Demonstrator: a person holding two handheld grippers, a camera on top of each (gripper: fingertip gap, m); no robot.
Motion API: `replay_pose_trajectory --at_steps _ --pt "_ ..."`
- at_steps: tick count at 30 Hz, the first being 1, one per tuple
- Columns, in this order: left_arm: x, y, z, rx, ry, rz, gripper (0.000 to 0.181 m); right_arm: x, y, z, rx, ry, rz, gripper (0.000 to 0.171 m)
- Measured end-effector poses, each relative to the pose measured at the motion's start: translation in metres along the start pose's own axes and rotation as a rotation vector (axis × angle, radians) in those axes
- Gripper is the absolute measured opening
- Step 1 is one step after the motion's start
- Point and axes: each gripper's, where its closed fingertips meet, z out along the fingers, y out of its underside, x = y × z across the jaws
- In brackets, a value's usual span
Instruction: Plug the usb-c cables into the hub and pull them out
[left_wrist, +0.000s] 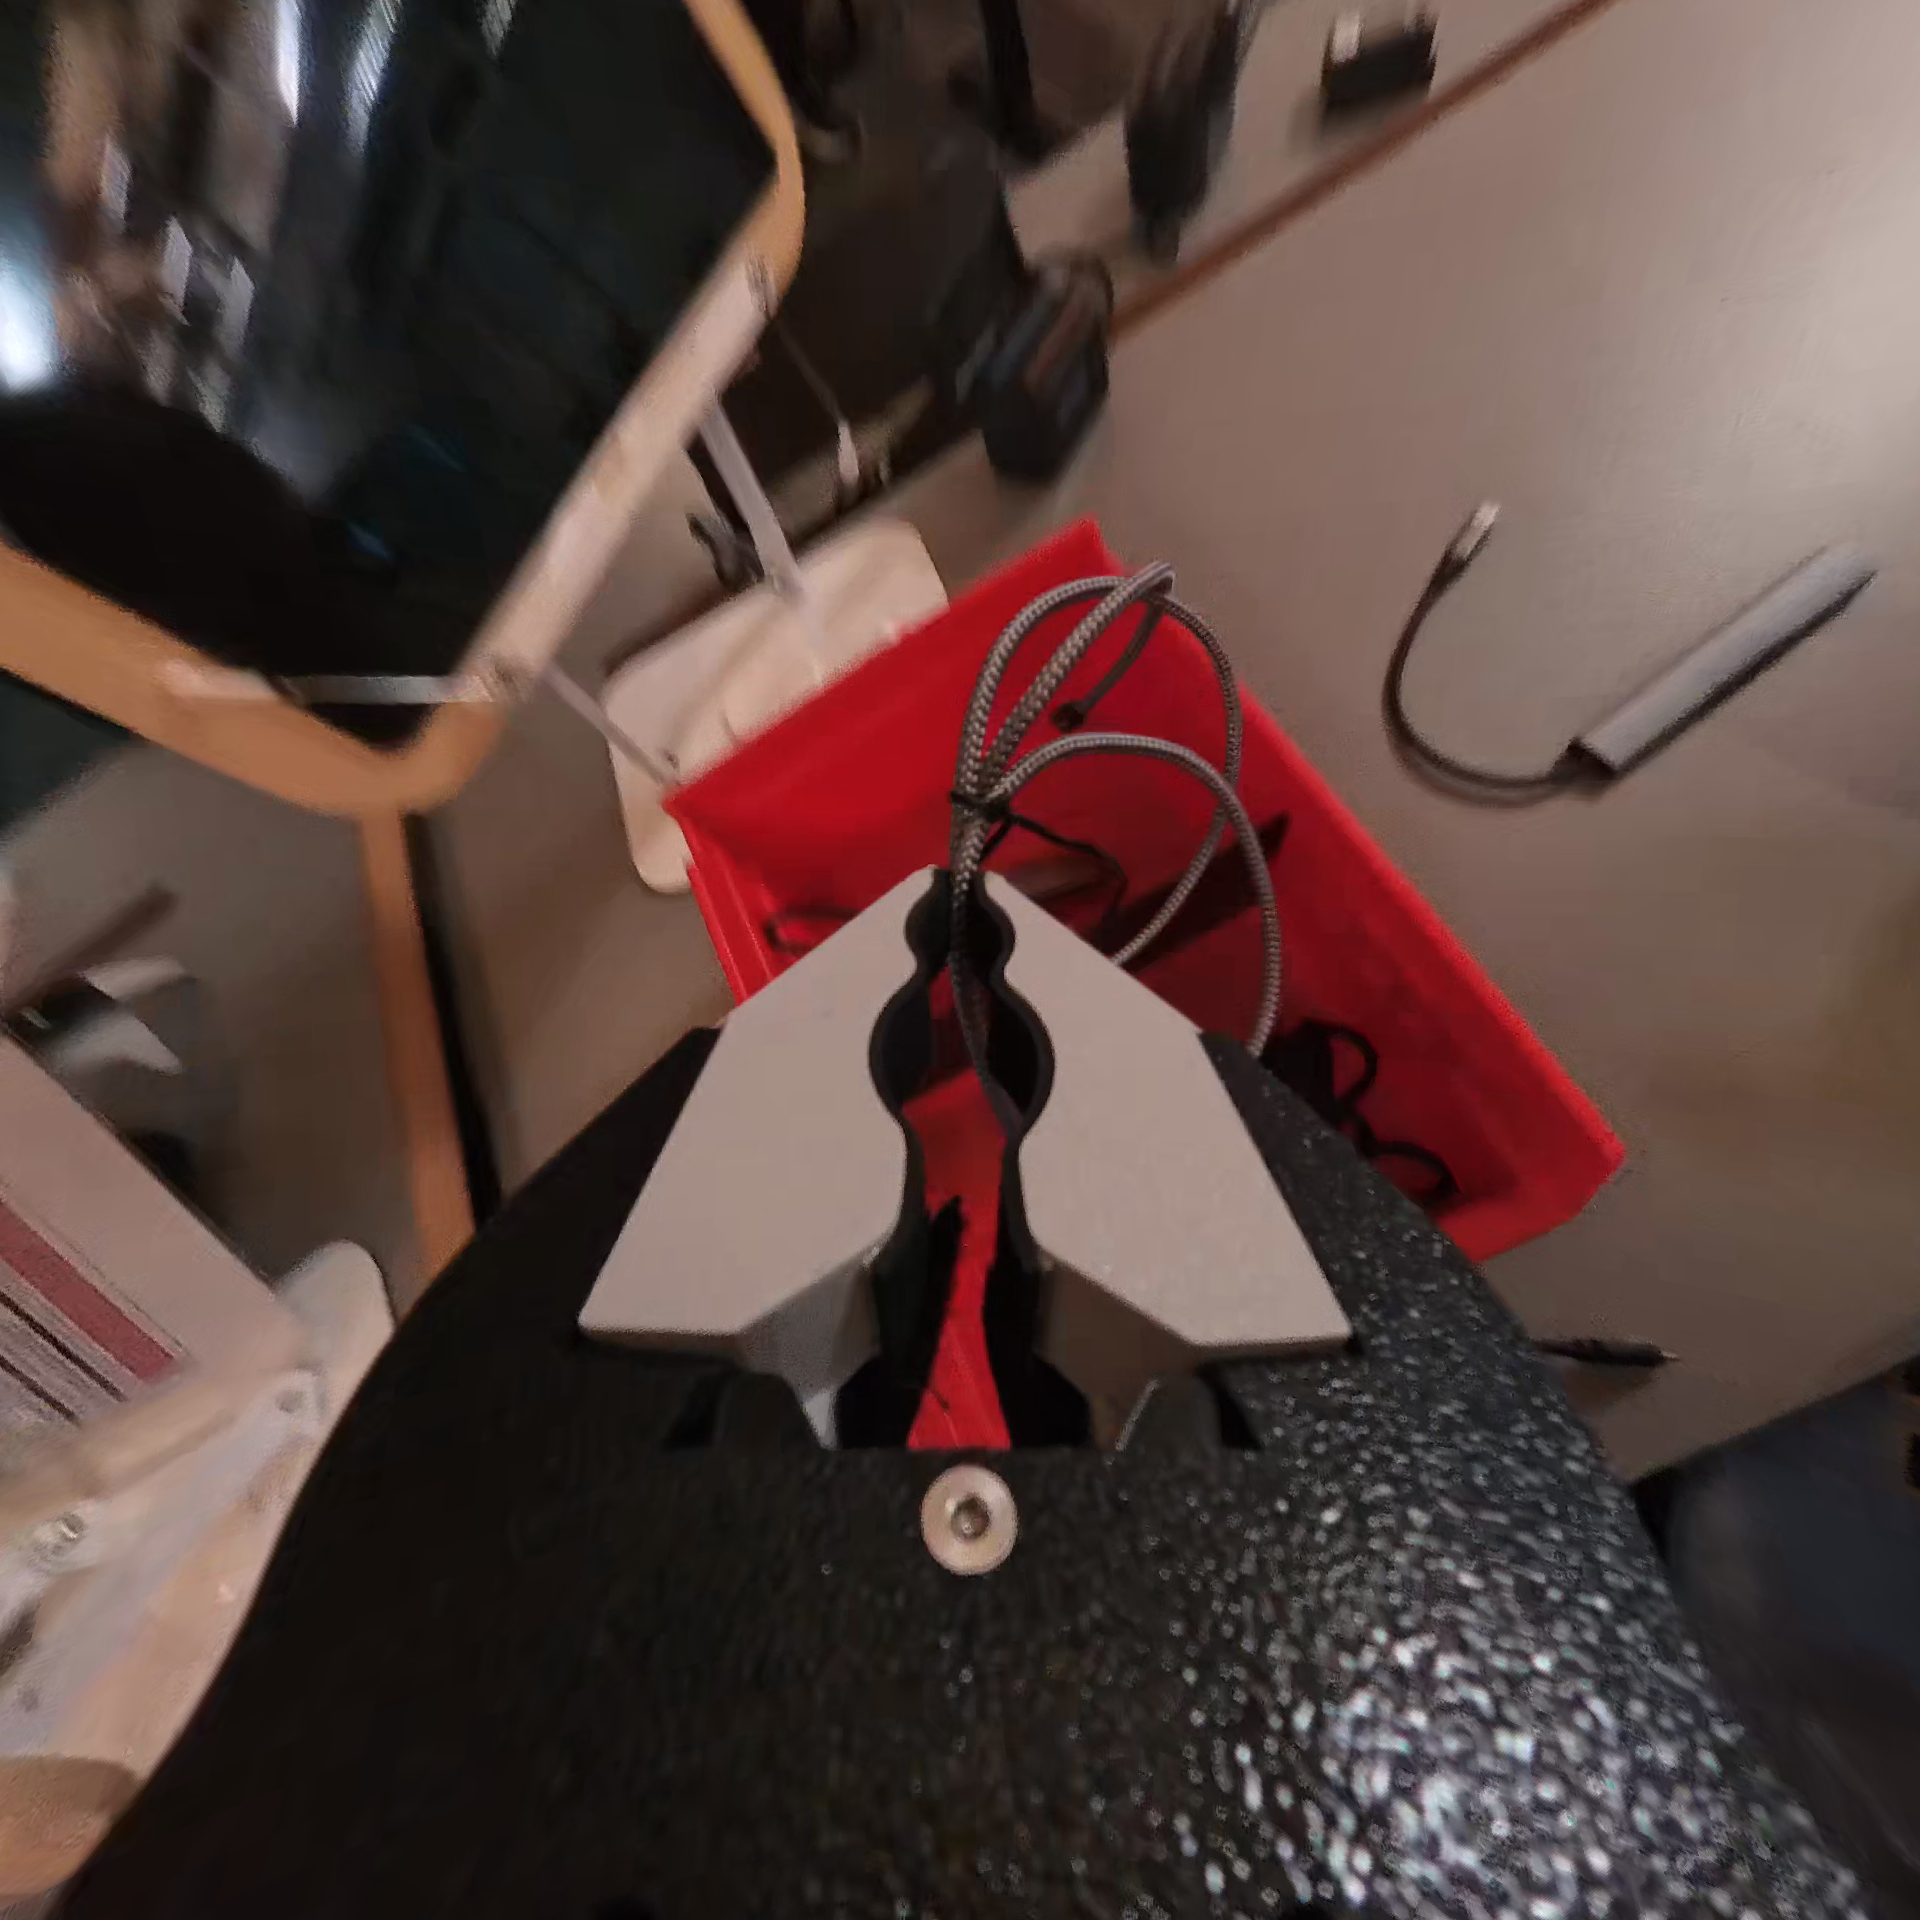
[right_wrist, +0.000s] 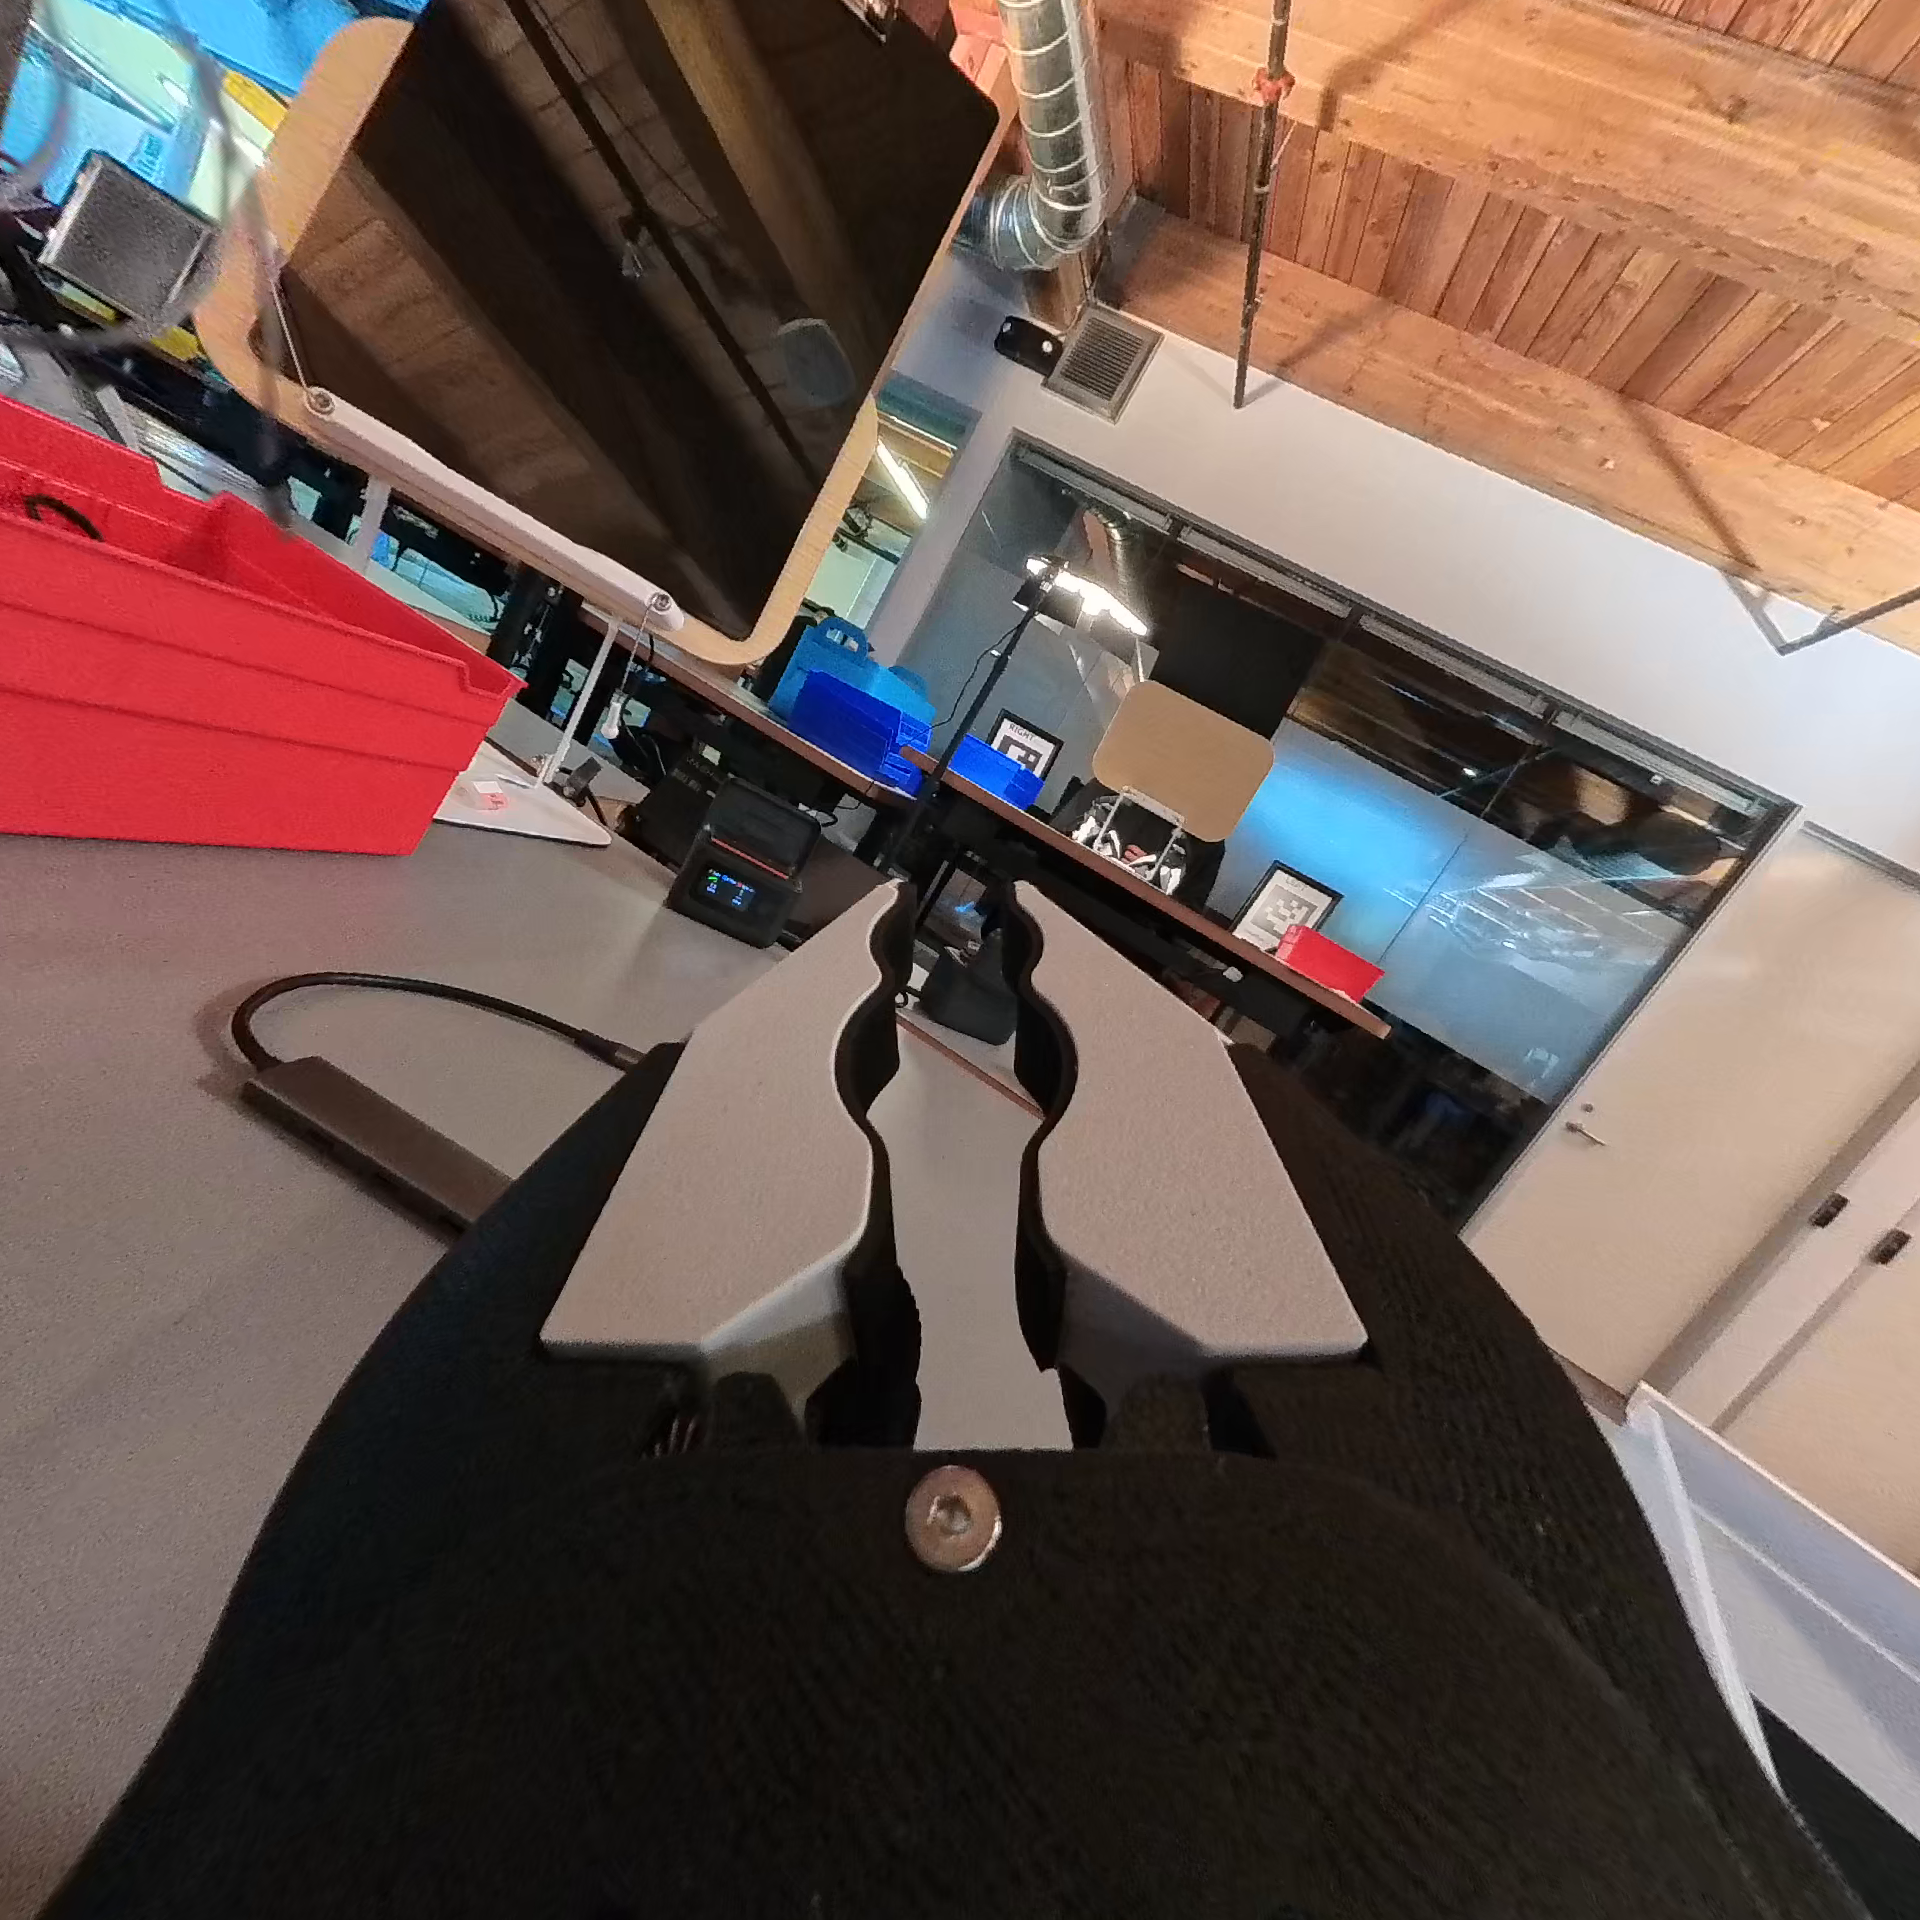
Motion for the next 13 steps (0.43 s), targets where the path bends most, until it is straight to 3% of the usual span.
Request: replay_pose_trajectory --at_steps 3,6,9,13 --pt "0.010 -0.060 -0.015 0.161 0.021 0.080 0.001 0.002 -0.001 -0.001 0.006 0.008 -0.001 0.015" --pt "0.054 -0.100 -0.001 0.211 0.222 0.130 0.001 0.005 -0.003 -0.003 0.013 0.023 -0.003 0.015" --pt "0.108 -0.116 0.042 0.153 0.429 0.186 0.001 0.009 -0.005 -0.005 0.022 0.043 -0.009 0.014" --pt "0.166 -0.108 0.115 0.000 0.577 0.258 0.001 0.011 -0.002 -0.006 0.012 0.050 -0.002 0.014"
